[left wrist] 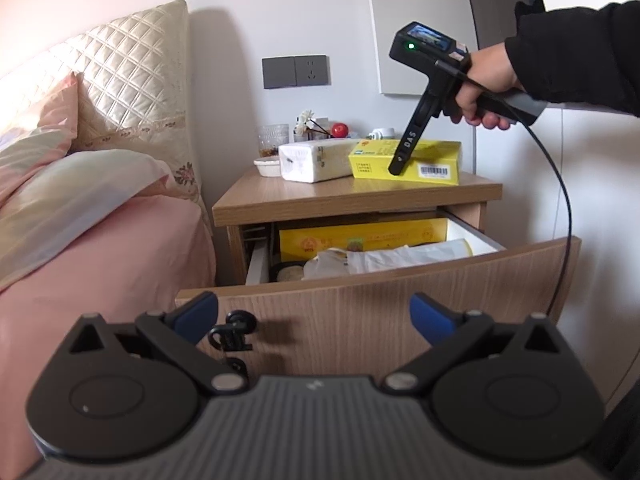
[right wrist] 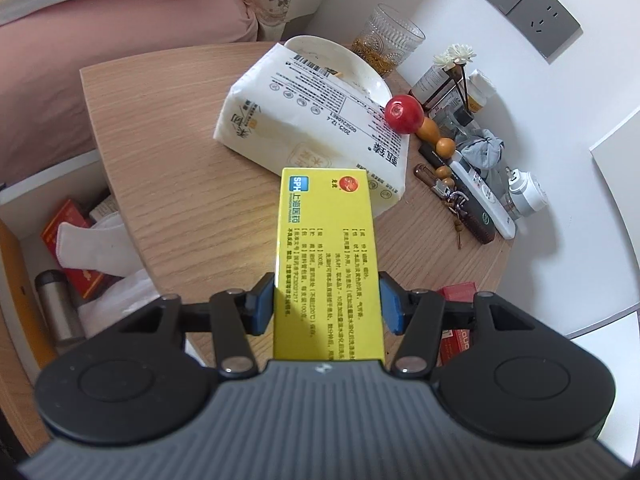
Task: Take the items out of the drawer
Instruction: 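Lift the yellow box out of the drawer with the right gripper, then lower the yellow box onto the nightstand top and open the right gripper, then back the right gripper away from the nightstand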
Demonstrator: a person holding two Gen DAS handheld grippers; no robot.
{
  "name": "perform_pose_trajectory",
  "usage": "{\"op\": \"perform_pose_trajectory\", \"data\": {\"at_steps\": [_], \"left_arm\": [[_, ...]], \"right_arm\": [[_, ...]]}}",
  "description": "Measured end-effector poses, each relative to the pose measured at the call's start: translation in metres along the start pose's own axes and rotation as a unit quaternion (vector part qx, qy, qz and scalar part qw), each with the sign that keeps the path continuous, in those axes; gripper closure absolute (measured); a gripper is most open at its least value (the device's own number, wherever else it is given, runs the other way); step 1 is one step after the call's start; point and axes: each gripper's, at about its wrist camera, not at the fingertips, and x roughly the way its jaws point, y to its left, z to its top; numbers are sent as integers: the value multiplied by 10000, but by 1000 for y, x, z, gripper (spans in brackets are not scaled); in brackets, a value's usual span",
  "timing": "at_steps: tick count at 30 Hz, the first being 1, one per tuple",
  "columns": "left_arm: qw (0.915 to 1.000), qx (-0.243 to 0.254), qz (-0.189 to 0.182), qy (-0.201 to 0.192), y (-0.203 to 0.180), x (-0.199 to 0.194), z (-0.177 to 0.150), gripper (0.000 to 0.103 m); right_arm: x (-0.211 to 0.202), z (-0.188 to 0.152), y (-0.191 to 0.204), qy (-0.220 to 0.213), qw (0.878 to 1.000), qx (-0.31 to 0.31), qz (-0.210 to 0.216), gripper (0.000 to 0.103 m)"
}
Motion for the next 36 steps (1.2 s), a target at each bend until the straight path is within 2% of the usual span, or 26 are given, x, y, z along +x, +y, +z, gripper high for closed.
{"op": "perform_pose_trajectory", "data": {"at_steps": [5,7,9,16,25,30,36], "left_arm": [[10000,-35,-65,-1,1,2,0,0],[10000,-34,-52,5,1,2,-1,0],[10000,-18,-32,8,2,3,-2,0],[9999,-22,-30,-108,8,-2,-3,0],[9999,-80,-66,-125,6,-3,-2,0],[9999,-90,-44,-120,5,-4,-1,0],[9999,-82,-17,-101,6,-5,-2,0]], "right_arm": [[-3,-3,-3,-40,9999,104,-83,42],[-8,-4,-5,-64,9997,194,-164,26],[-14,-5,-9,-117,9991,333,-250,19],[-54,-16,-15,-461,9947,885,-247,19],[-108,-54,-3,-674,9862,1466,-378,19],[-139,-78,6,-927,9747,1979,-473,19],[-175,-111,40,-1514,9523,2620,-393,19]]}}
